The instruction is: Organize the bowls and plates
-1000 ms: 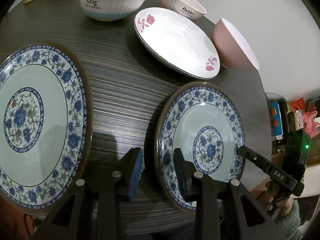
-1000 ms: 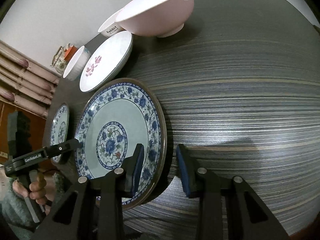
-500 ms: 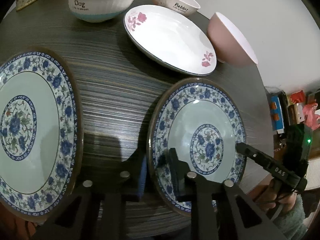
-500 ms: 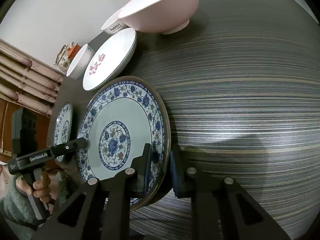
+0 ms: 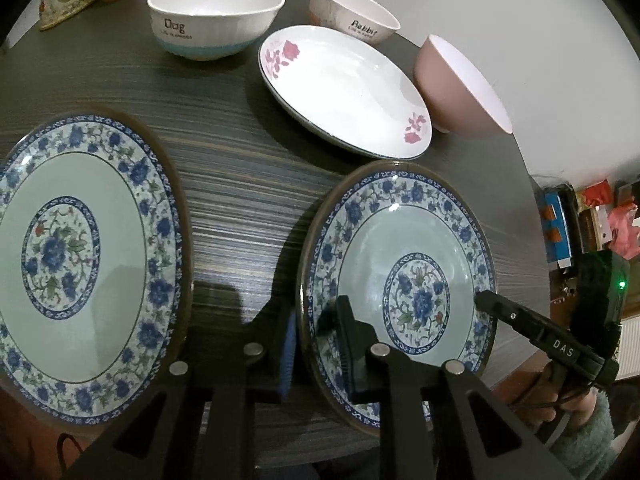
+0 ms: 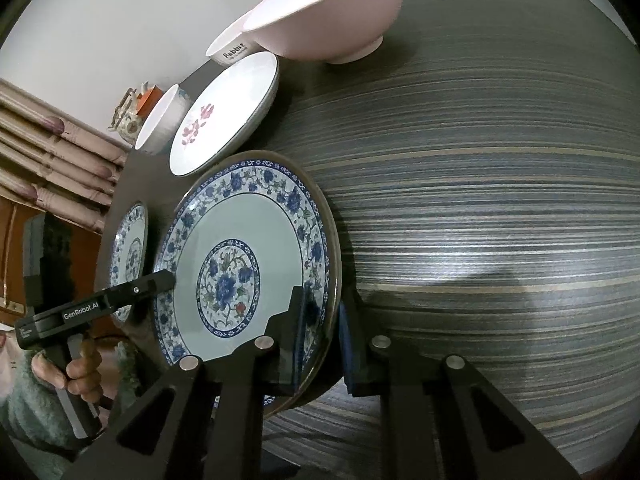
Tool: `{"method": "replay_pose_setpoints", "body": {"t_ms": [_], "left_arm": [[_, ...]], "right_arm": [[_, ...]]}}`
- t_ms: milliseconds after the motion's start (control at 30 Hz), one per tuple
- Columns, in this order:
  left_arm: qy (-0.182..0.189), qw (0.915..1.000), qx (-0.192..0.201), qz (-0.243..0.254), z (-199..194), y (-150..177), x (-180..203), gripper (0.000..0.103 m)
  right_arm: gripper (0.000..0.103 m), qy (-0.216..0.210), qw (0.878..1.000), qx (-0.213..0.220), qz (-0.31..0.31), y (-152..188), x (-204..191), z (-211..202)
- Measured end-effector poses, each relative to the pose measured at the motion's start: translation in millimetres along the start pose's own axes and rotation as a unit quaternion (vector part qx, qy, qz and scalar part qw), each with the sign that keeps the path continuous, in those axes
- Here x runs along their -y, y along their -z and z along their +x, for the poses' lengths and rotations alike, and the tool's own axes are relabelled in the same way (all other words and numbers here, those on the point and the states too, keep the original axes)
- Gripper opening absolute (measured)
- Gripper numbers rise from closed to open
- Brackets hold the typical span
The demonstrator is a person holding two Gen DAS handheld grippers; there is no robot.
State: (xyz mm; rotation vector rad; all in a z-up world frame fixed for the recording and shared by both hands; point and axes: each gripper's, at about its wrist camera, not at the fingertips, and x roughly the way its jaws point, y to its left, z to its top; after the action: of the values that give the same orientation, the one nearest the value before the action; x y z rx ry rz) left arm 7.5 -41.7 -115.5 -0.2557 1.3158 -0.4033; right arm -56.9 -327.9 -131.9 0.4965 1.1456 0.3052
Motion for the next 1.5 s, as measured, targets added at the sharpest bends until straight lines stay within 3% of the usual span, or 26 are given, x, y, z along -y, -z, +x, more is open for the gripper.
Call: {"method": "replay_pose_setpoints", "body": {"t_ms": [433,833,1067,1500], "left_arm": [[-0.007,0.9995,0.029,-0.01,-36,1,-16,0.019],[-0.036,0.9949,0.087,-0.036,-100,-14,-60,0.019],[-0.063,0.9892,0.114,-0.067,-132,-17,-102,0.019],[-0.084,0.9825,0.107,-0.127,-139,-4,-176,0.019]], "right_arm": [[0.016,-0.002,1.0,0.013,-0.023,0,-29,-13],[0.016,-0.025,0.998,0.016,-0.055,-21,-84,-9],[0.016,-0.043,0.996,0.011,-0.079,-34,-137,8],[0.016,-0.038,0.992,-0.044,-0.11,-41,-212,72]]}}
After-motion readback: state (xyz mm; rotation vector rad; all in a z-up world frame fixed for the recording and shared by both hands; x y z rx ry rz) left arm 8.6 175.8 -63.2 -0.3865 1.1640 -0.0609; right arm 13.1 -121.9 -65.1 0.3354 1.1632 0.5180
